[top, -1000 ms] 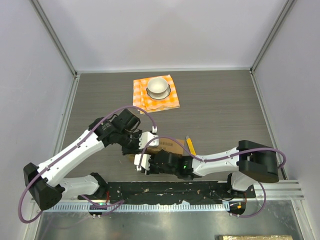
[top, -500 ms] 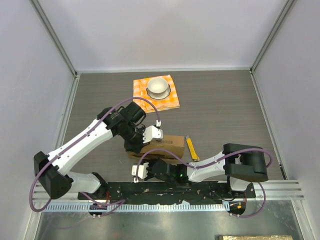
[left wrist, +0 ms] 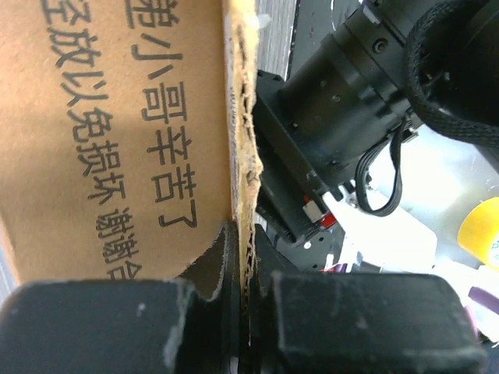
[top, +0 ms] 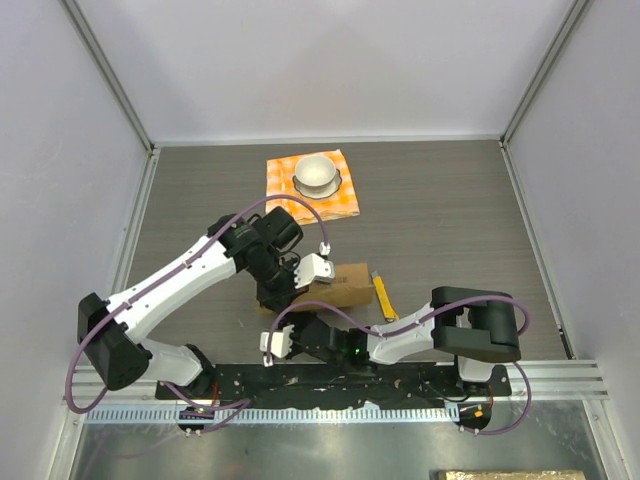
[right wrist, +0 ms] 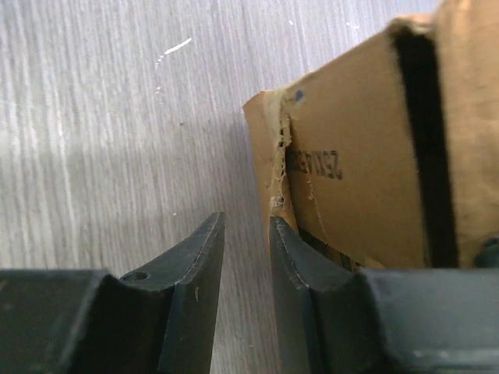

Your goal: Unpack the express box

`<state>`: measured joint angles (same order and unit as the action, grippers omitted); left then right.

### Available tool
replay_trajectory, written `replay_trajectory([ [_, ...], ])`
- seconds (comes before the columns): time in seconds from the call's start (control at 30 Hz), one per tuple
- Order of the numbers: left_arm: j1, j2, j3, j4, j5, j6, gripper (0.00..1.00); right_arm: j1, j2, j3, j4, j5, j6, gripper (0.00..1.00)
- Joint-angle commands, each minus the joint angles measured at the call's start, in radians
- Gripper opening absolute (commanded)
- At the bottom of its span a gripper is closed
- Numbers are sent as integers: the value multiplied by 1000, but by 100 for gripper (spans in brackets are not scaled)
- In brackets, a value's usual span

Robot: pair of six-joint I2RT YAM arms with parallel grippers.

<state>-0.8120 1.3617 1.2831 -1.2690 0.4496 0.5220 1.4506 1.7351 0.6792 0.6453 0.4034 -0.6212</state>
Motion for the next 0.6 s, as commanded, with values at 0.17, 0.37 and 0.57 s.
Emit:
replay_trajectory([
  [0.17,-29,-42,-22,69,267,-102,0,-36,-25,-15,192,83,-121,34],
  [0.37,-29,-53,-28,69,279,-90,0,-26,-77,-43,243,87,-190,33],
  [0.57,-21,-39,-1,54,294,-67,0,-30,-124,-30,96,16,-144,33],
])
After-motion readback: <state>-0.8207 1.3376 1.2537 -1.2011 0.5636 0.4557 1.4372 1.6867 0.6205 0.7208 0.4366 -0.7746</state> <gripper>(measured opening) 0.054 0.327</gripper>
